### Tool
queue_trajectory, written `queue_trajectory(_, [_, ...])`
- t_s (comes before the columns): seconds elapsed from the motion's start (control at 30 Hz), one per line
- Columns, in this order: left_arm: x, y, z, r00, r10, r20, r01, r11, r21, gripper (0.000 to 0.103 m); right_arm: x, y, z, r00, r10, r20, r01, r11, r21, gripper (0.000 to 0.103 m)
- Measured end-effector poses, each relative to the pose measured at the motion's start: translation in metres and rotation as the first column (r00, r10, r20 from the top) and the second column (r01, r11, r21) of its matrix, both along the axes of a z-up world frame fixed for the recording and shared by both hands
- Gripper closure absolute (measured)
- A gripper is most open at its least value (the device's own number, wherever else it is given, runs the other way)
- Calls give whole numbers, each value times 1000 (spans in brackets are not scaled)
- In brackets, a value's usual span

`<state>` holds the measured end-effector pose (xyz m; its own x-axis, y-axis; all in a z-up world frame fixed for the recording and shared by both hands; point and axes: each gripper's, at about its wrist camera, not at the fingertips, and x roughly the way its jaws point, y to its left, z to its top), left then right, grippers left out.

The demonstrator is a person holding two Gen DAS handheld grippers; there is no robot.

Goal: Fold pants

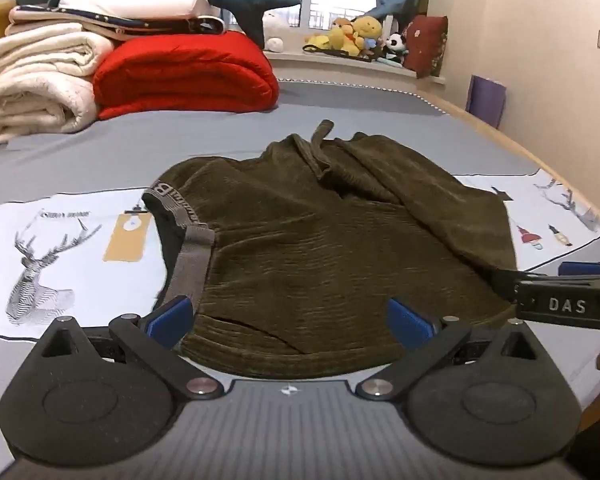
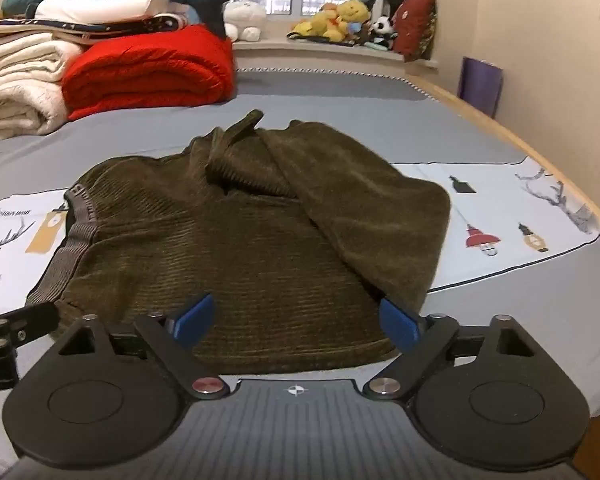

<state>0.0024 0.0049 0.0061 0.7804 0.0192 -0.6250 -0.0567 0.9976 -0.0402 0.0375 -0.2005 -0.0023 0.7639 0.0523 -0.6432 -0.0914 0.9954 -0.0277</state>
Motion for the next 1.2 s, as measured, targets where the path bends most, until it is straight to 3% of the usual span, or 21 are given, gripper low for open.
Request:
queue_trajectory(0.43, [4, -4, -9, 998, -22, -54, 21, 1000, -14, 0, 1, -3, -1, 1000, -2, -18, 3, 1000, 20, 22])
queue_trajectory(1.2, [4, -2, -13, 997, -32, -69, 29, 999, -42, 0, 3, -3, -6, 999, -3, -37, 5, 998, 64, 21])
